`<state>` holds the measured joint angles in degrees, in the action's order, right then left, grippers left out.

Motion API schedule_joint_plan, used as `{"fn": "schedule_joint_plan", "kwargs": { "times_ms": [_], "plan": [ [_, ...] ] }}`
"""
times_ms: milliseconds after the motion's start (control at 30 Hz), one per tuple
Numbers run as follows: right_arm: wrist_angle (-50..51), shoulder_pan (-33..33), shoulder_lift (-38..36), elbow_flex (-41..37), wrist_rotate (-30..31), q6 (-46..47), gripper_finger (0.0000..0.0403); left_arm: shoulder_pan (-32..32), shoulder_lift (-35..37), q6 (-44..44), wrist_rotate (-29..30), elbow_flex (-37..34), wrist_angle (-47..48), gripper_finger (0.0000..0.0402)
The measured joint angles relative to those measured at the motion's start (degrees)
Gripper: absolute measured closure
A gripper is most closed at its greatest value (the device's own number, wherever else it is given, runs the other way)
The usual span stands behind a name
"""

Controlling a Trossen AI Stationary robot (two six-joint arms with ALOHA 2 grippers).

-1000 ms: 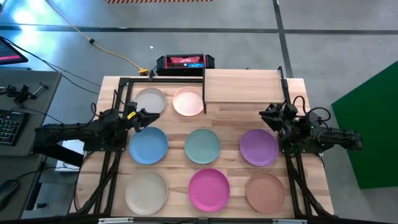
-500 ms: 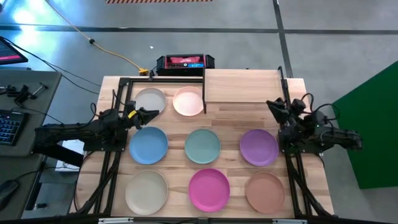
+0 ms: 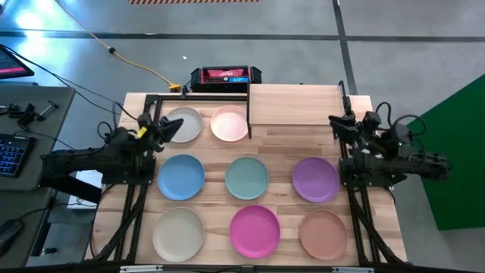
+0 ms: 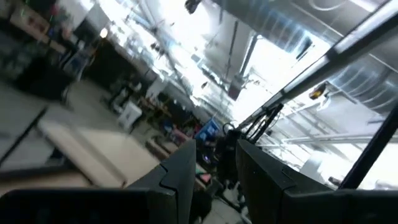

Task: Place and stack plates onto a shelf
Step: Put the purple plate on the shelf

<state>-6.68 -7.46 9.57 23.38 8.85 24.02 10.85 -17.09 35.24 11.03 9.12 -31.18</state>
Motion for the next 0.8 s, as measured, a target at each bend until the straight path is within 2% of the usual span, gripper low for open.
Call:
{"fn": "schedule_joint_plan", "kwargs": {
  "times_ms": [200,500,633,800],
  "plan": [
    [21.4,0.0,8.9,11.8,-0.2,0.2,0.0274,0.0,-4.8,-9.2,-0.2,9.2,5.3,0.0298],
    [53.9,0.0,20.8,28.1,-3.3,14.9,0.0274,0.0,-13.8,-20.5,-1.7,21.1,17.9,0.0298],
    [65.1,0.0,26.3,31.9,-3.4,19.8,0.0274,0.0,-16.4,-24.5,-1.7,22.3,18.1,0.0298],
    [70.4,0.0,32.7,32.0,-7.4,19.4,0.0274,0.0,-18.0,-25.9,-1.2,22.3,18.5,0.0298]
  ]
}}
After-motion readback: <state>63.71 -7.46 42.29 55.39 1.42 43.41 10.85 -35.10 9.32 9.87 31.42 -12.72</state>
